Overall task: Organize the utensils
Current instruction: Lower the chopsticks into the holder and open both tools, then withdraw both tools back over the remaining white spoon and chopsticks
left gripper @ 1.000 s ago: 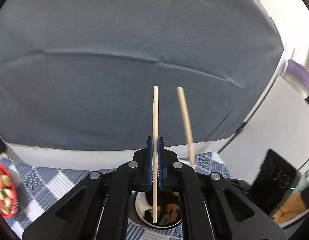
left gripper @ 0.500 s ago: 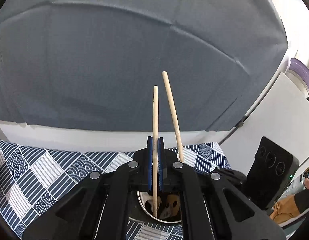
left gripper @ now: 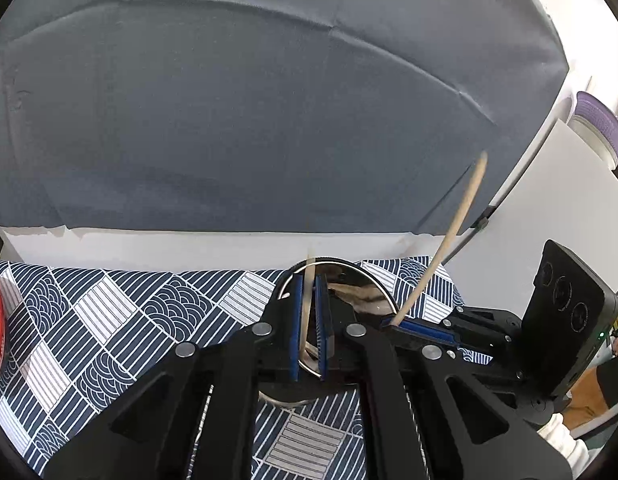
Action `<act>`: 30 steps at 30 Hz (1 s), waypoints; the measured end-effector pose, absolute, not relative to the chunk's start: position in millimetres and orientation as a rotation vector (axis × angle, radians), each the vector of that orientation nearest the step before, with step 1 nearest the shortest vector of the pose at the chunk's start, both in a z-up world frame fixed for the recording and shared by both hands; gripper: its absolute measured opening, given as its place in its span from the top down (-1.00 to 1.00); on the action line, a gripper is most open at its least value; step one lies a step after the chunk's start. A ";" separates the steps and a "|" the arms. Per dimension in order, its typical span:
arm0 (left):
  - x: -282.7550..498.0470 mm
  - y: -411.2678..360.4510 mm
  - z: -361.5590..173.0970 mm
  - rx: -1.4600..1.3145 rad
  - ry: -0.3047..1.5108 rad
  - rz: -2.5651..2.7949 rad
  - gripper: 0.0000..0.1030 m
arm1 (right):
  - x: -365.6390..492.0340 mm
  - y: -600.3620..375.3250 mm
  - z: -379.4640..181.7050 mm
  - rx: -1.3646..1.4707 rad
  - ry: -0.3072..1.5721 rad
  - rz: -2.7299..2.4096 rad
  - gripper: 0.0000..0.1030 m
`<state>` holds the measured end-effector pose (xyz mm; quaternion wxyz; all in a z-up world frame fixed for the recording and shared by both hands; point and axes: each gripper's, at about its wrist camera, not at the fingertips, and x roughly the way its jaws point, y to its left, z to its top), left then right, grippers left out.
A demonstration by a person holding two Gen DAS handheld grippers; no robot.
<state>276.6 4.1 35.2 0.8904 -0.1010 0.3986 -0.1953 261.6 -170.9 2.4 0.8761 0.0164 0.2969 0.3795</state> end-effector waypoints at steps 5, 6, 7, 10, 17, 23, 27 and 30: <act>260.8 13.6 47.6 -0.201 0.787 -0.385 -0.06 | 245.9 -179.4 15.8 -0.008 0.615 0.744 0.42; 257.3 15.7 50.2 -0.199 0.778 -0.381 -0.24 | 242.2 -180.9 18.6 -0.016 0.618 0.740 0.22; 254.2 18.6 52.2 -0.198 0.767 -0.374 -0.38 | 237.3 -183.2 22.2 -0.016 0.609 0.726 -0.12; 244.0 27.1 57.3 -0.203 0.736 -0.344 -0.69 | 224.6 -186.7 28.8 -0.021 0.602 0.706 -0.41; 221.5 48.2 57.0 -0.223 0.734 -0.284 -0.87 | 201.3 -187.5 34.3 -0.074 0.618 0.636 -0.67; 203.0 73.2 47.6 -0.252 0.768 -0.249 -0.88 | 177.7 -180.7 31.0 -0.098 0.636 0.629 -0.71; 192.7 91.0 37.3 -0.277 0.803 -0.243 -0.88 | 165.4 -176.7 25.6 -0.102 0.659 0.616 -0.71; 184.4 97.6 28.1 -0.261 0.823 -0.239 -0.88 | 157.4 -170.8 18.8 -0.110 0.687 0.627 -0.71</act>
